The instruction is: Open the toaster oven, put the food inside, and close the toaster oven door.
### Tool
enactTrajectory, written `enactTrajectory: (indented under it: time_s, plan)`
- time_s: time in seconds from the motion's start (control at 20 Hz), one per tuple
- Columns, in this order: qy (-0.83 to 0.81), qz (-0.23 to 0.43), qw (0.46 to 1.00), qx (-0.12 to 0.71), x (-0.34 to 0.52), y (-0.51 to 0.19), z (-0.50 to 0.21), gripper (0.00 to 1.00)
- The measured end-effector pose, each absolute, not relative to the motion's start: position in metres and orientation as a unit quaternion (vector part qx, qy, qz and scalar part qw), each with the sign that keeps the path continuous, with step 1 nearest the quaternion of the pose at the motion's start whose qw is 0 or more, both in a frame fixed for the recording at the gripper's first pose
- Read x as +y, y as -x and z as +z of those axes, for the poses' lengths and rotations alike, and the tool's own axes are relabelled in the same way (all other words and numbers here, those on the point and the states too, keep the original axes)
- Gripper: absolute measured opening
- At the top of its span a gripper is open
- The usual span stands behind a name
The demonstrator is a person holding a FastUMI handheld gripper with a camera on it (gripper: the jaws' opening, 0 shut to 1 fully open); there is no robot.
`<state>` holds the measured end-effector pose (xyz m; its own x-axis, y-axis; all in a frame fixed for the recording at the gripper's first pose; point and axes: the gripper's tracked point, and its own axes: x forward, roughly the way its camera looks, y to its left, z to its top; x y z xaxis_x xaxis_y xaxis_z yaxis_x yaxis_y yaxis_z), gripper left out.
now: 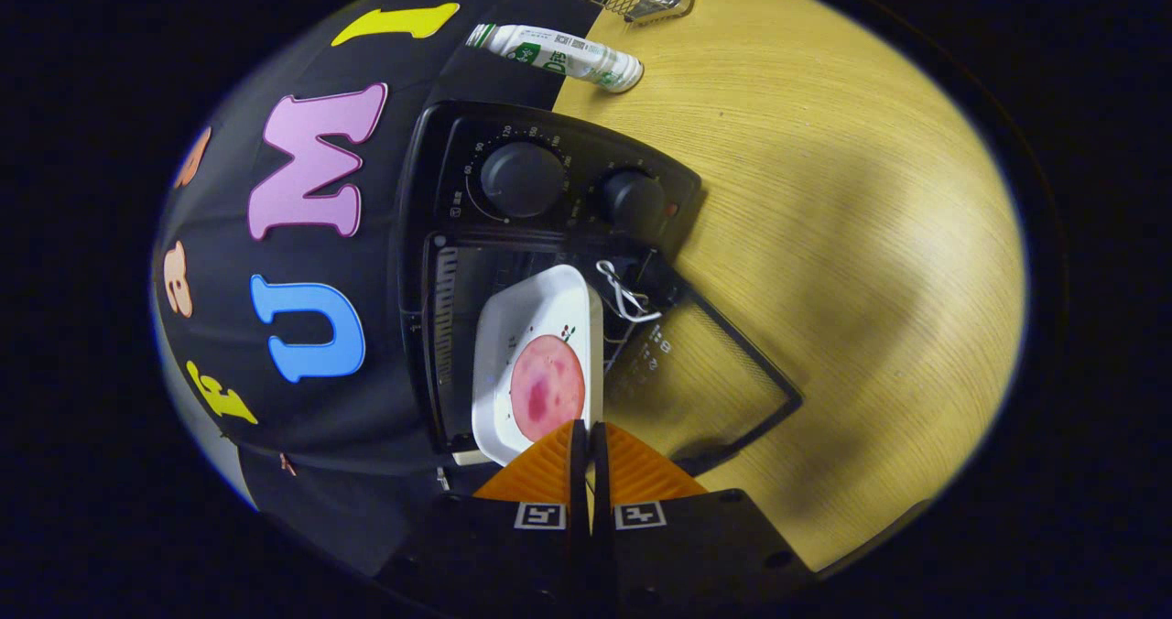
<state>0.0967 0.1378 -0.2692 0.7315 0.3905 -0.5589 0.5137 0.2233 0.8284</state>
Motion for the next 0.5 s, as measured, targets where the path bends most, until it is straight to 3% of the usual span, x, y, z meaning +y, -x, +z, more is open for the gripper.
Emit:
enactTrajectory:
  time_s: [0.5]
  plan:
    - [-0.658,-0.052,0.67,0.339,0.169,-0.156,-0.287,0.05]
